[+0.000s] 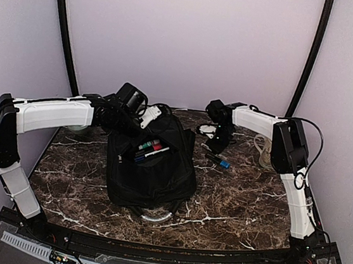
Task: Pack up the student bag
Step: Pick up the pen from the center of the board, then place the pen in the lower front pocket of the bag.
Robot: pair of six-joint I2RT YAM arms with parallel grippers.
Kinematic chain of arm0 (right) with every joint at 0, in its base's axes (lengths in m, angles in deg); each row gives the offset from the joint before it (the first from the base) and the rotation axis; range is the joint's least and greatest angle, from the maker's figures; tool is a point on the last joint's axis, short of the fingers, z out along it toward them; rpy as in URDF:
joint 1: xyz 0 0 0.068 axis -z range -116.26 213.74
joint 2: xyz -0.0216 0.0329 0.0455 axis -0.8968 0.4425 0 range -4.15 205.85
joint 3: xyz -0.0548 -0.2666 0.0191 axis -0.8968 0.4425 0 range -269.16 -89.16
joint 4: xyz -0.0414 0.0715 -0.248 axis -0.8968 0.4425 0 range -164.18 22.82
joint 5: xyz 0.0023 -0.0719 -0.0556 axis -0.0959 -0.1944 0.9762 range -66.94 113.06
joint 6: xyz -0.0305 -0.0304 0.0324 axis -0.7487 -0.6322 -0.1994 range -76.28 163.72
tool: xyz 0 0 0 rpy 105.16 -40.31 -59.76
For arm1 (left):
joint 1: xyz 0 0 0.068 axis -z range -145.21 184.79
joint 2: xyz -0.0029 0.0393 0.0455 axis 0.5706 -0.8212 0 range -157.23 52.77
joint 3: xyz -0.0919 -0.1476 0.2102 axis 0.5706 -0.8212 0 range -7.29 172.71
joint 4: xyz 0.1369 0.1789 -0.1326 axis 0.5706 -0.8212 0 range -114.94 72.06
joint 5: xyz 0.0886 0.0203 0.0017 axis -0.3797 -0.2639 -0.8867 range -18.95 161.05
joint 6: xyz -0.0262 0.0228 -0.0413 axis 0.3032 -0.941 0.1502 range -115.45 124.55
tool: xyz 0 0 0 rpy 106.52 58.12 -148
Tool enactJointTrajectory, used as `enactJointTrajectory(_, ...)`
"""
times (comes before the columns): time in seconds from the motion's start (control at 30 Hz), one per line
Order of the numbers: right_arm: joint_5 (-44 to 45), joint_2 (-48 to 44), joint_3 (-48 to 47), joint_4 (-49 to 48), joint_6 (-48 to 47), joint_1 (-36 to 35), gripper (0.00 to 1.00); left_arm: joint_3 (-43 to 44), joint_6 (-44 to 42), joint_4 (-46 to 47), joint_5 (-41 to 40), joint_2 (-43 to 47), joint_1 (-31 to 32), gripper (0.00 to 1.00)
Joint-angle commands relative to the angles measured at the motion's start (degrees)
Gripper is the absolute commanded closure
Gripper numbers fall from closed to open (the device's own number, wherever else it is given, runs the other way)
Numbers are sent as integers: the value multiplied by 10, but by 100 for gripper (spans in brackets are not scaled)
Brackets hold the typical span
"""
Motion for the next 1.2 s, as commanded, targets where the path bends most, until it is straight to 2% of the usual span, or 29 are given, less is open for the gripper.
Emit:
enactJointTrajectory(0.0, -26, -52, 20, 40, 10, 7, 98, -1, 0, 34, -8, 42, 0, 100)
enactJointTrajectory(0.1, -56, -114, 41, 30, 6, 8, 98, -4, -2, 36, -10, 43, 0, 100)
enactJointTrajectory(0.33, -190, -246, 99, 14, -13, 1, 98, -5, 8, 42, 3, 49, -9, 100)
enactJointTrajectory(0.5, -337, -339, 142, 38, -80, -26, 95, -4, 20, 44, 23, 54, -13, 100)
enactJointTrajectory(0.57, -351, -370, 159, 46, -111, -54, 94, -4, 22, 46, 30, 55, -14, 100)
enactJointTrajectory(0.7, -306, -377, 162, 65, -141, -128, 94, -2, 24, 46, 32, 56, -18, 100)
enactJointTrajectory(0.9, -196, -326, 134, 87, -169, -233, 96, -2, 36, 52, 62, 74, -22, 100)
enactJointTrajectory(1.17, -47, -230, 23, 69, -198, -321, 98, 0, 51, 55, 105, 73, -22, 100)
